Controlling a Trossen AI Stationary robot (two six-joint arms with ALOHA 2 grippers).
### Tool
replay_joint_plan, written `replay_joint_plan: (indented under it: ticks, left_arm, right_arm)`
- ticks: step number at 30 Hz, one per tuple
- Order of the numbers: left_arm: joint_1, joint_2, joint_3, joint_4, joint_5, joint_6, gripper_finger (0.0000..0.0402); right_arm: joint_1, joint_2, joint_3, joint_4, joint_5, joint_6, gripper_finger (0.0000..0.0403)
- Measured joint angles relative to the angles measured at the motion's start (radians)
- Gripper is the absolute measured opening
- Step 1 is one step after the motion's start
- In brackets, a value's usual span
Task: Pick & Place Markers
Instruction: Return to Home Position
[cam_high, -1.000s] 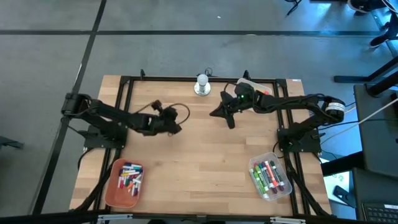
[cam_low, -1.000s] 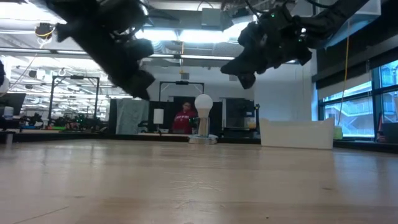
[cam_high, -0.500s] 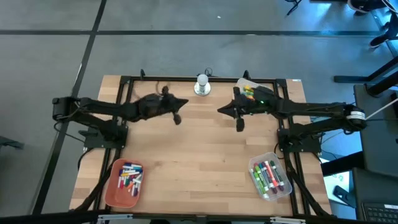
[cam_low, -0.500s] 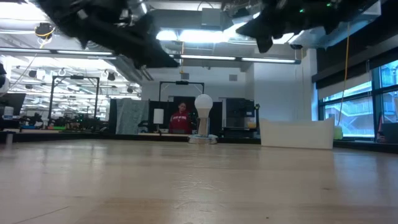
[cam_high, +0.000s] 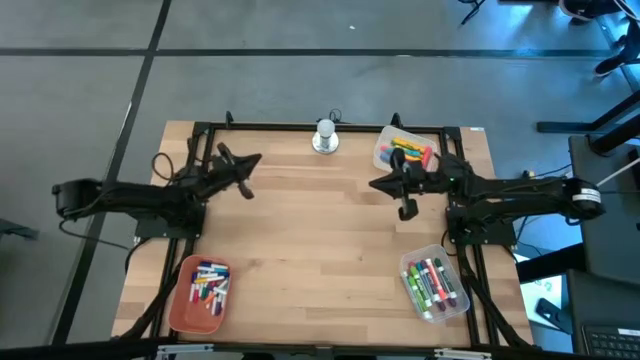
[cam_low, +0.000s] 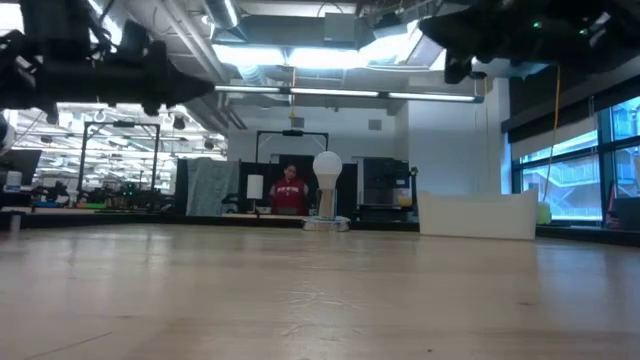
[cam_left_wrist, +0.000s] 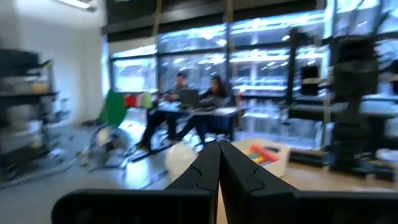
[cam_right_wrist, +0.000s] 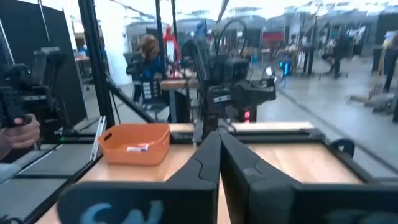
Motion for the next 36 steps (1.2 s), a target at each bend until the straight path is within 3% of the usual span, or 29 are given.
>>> replay_joint_plan:
  ticks: [3, 10, 14, 27, 36]
  left_arm:
    - [0.007, -0.082, 0.006, -0.066, 0.056, 0.001, 0.0003]
    - [0.007, -0.262, 0.006, -0.340, 0.003, 0.001, 0.0003]
    - [0.006, -0.320, 0.006, -0.434, 0.002, -0.014, 0.0002]
    - [-0.016, -0.470, 0.006, -0.477, 0.165, -0.072, 0.0003]
    - [-0.060, -0.628, 0.006, -0.638, 0.160, 0.001, 0.0004]
  right_arm:
    - [0.000, -0.055, -0.023, -0.008, 0.014, -0.025, 0.0010]
    - [0.000, -0.205, -0.126, -0.010, 0.015, -0.044, 0.0010]
    - [0.000, -0.281, -0.185, -0.011, 0.066, -0.025, 0.0010]
    - [0.000, -0.444, -0.316, -0.137, 0.127, -0.016, 0.0010]
    - [0.000, -0.523, -0.376, -0.170, 0.091, 0.083, 0.0010]
